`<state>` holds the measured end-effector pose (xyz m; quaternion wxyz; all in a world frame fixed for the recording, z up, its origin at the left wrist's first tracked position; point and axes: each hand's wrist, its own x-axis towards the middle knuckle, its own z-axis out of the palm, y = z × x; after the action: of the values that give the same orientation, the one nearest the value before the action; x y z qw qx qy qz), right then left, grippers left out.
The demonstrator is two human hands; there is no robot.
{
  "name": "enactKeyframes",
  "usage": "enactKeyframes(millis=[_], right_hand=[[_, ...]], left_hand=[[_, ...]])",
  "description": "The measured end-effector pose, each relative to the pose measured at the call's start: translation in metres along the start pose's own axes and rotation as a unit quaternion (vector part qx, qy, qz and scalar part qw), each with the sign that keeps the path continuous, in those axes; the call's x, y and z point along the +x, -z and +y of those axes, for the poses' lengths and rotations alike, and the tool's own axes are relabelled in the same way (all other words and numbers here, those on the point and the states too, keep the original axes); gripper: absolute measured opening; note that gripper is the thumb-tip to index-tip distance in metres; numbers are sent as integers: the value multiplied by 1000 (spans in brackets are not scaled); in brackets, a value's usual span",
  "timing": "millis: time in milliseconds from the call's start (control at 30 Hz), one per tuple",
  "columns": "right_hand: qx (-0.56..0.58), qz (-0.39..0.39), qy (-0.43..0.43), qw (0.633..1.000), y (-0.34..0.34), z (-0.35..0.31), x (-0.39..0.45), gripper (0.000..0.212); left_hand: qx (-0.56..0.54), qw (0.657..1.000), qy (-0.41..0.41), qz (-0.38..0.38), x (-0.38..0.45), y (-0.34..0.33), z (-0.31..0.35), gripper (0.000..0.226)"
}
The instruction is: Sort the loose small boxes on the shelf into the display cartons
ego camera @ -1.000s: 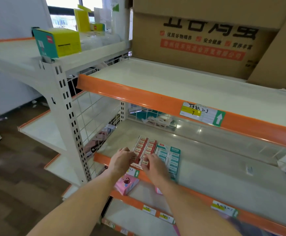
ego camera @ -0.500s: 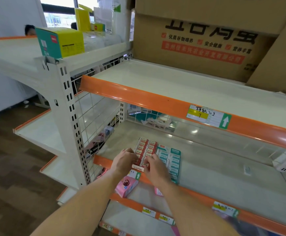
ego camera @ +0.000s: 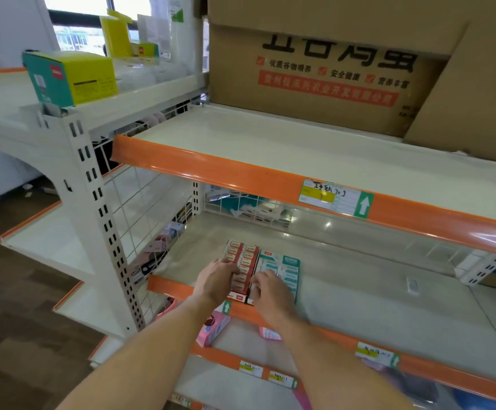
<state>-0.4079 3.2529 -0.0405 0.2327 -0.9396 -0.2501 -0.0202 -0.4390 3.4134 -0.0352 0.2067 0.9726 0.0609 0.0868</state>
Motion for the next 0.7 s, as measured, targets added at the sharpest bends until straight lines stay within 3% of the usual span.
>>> enactKeyframes(millis=[300, 700], right_hand=[[-2, -1, -73, 997, 32, 58, -15, 20], [3, 27, -139, 990, 74, 164, -44, 25]], left_hand=[[-13, 998, -46, -49, 18, -35, 69, 20], [-14, 990, -110, -88, 40, -92, 173, 36]])
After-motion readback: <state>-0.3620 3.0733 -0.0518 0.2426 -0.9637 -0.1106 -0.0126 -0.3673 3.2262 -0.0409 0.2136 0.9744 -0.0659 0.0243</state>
